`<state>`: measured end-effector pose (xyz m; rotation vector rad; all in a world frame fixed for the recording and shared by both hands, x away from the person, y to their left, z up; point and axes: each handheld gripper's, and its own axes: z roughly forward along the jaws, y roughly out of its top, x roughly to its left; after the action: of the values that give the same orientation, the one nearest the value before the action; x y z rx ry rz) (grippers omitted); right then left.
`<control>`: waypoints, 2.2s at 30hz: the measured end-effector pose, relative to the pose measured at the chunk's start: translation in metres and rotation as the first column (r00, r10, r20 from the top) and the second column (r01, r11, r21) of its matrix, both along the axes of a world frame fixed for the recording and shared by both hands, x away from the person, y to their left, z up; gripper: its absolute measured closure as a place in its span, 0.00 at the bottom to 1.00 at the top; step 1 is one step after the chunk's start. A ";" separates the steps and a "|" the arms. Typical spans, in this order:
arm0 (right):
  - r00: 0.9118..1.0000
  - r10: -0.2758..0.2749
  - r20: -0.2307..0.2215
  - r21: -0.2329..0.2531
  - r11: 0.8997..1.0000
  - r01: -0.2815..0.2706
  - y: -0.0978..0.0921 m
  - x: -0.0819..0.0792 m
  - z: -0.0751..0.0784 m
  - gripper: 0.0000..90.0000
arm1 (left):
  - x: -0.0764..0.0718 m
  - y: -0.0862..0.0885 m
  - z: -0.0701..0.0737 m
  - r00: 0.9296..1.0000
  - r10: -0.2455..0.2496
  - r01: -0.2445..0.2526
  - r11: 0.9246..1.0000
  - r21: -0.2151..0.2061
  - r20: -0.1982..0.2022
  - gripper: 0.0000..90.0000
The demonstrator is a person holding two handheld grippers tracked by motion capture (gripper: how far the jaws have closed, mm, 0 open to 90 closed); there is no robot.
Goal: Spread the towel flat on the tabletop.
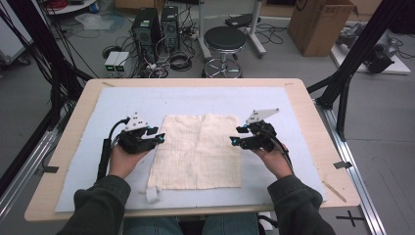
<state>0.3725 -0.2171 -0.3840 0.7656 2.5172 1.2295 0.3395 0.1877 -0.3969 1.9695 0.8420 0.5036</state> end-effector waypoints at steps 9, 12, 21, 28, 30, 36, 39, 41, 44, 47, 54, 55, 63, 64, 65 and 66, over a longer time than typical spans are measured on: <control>0.994 0.106 -0.032 0.000 0.994 -0.106 0.000 -0.047 -0.024 0.55 | -0.040 0.010 -0.017 0.995 -0.094 0.095 0.995 0.039 -0.015 0.60; 0.987 0.154 -0.047 -0.021 0.988 -0.155 0.000 -0.060 -0.033 0.57 | -0.049 0.011 -0.023 0.993 -0.117 0.118 0.992 0.047 -0.024 0.59; 0.980 0.178 -0.094 -0.081 0.979 -0.186 0.000 -0.066 -0.048 0.62 | -0.052 0.004 -0.040 0.979 -0.176 0.186 0.978 0.098 -0.105 0.64; 0.977 0.190 -0.097 -0.122 0.972 -0.201 0.003 -0.065 -0.053 0.77 | -0.051 0.000 -0.046 0.971 -0.201 0.215 0.970 0.108 -0.126 0.74; 0.977 0.183 -0.108 -0.098 0.976 -0.194 0.001 -0.062 -0.054 0.84 | -0.052 -0.001 -0.046 0.969 -0.211 0.226 0.968 0.112 -0.125 0.80; 0.974 0.195 -0.116 -0.089 0.975 -0.206 0.000 -0.059 -0.054 0.97 | -0.055 -0.003 -0.046 0.968 -0.223 0.237 0.964 0.119 -0.118 0.95; 0.974 0.192 -0.122 -0.090 0.975 -0.203 0.000 -0.060 -0.053 0.98 | -0.057 -0.004 -0.046 0.968 -0.225 0.239 0.963 0.127 -0.113 0.97; 0.973 0.197 -0.123 -0.089 0.974 -0.209 -0.001 -0.061 -0.053 0.98 | -0.058 -0.003 -0.045 0.968 -0.225 0.239 0.963 0.127 -0.112 0.98; 0.971 0.204 -0.123 -0.094 0.972 -0.216 -0.002 -0.065 -0.052 0.98 | -0.061 -0.002 -0.045 0.968 -0.227 0.239 0.963 0.126 -0.108 0.98; 0.971 0.211 -0.117 -0.089 0.971 -0.222 -0.003 -0.069 -0.051 0.98 | -0.065 0.000 -0.044 0.967 -0.234 0.247 0.960 0.132 -0.104 0.98; 0.970 0.215 -0.116 -0.085 0.970 -0.226 -0.005 -0.075 -0.049 0.98 | -0.071 -0.001 -0.042 0.965 -0.242 0.254 0.958 0.135 -0.100 0.98; 0.969 0.217 -0.118 -0.081 0.970 -0.228 -0.006 -0.075 -0.048 0.98 | -0.072 -0.001 -0.042 0.965 -0.241 0.253 0.958 0.137 -0.102 0.98; 0.970 0.215 -0.114 -0.071 0.972 -0.224 -0.011 -0.080 -0.047 0.98 | -0.078 -0.003 -0.039 0.964 -0.251 0.262 0.955 0.137 -0.089 0.98; 0.970 0.214 -0.114 -0.069 0.972 -0.223 -0.012 -0.081 -0.046 0.98 | -0.079 -0.003 -0.039 0.963 -0.253 0.263 0.955 0.136 -0.087 0.98; 0.970 0.215 -0.112 -0.067 0.972 -0.224 -0.012 -0.082 -0.046 0.98 | -0.080 -0.003 -0.039 0.964 -0.252 0.262 0.955 0.137 -0.085 0.98; 0.969 0.219 -0.112 -0.067 0.971 -0.228 -0.013 -0.083 -0.046 0.98 | -0.080 -0.003 -0.039 0.964 -0.251 0.261 0.956 0.137 -0.083 0.98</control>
<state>0.2896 -0.2301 -0.4301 0.5519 2.7821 1.1742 0.2593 0.1844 -0.4356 2.2029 0.5895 0.3587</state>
